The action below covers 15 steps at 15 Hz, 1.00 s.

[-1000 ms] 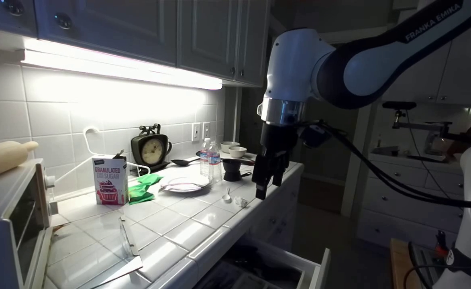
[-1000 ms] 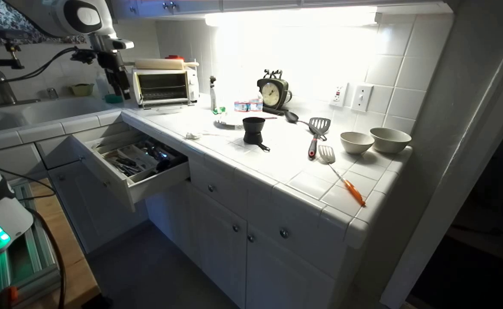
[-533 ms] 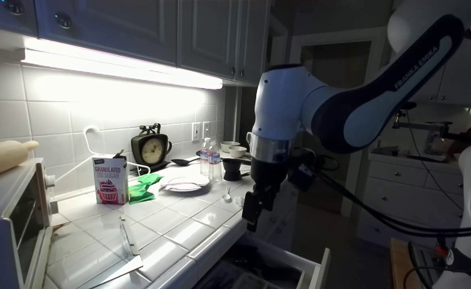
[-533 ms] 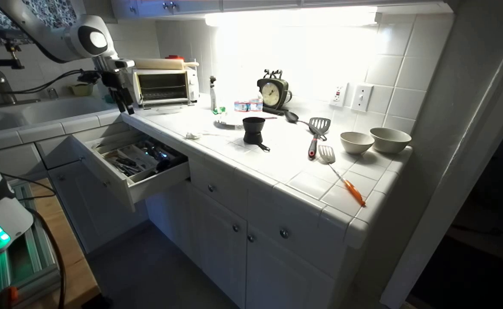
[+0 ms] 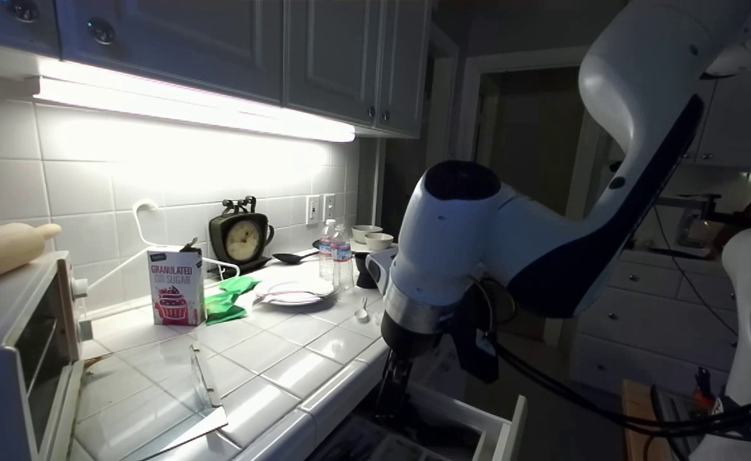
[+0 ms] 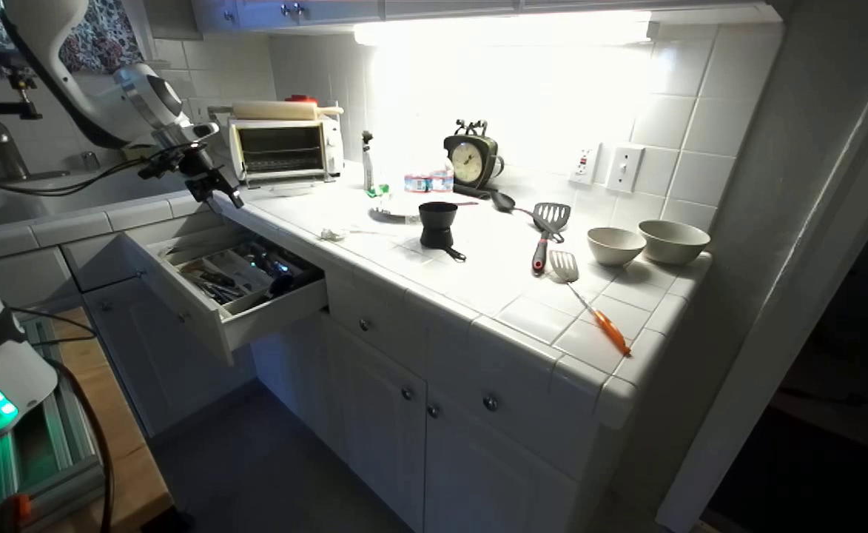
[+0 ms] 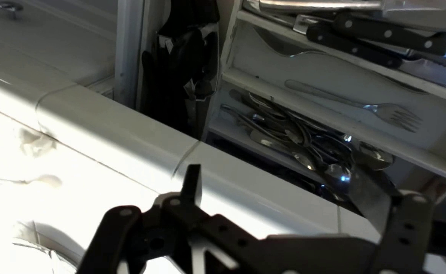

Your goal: Remove two spoons from the drawer

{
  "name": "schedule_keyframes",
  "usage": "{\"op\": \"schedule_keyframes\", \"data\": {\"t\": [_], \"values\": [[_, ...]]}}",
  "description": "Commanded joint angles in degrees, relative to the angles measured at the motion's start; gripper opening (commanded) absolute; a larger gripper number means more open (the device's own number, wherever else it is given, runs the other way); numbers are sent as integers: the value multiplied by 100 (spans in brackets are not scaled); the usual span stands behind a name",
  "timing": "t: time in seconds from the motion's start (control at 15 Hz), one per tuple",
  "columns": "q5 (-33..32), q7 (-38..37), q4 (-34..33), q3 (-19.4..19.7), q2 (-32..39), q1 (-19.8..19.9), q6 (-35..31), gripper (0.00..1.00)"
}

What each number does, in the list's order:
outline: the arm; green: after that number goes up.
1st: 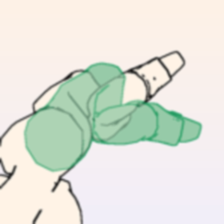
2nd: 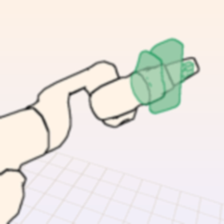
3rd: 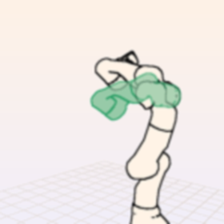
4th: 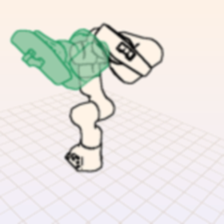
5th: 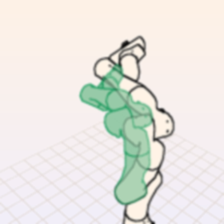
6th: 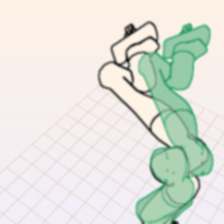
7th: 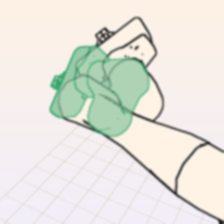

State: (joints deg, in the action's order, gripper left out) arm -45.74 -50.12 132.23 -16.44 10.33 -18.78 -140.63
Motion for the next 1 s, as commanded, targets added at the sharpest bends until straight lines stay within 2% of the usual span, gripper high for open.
{"op": "schedule_keyframes", "data": {"t": [0.0, 0.33, 0.4, 0.67, 0.73, 0.8, 0.93], "values": [[-585, -477, -415, 231, 542, -238, -47, 100], [-443, -1012, -749, 441, 1002, -384, 131, 100], [-272, -693, -503, 388, 758, -288, 1, 100], [-264, -788, -647, 446, 934, -336, 10, 100], [-590, -1043, -649, 552, 962, -390, -157, 100], [-808, -1362, -774, 680, 1055, -544, 210, 100], [-1272, -1953, -817, 811, 1208, -618, 144, 100]]}}
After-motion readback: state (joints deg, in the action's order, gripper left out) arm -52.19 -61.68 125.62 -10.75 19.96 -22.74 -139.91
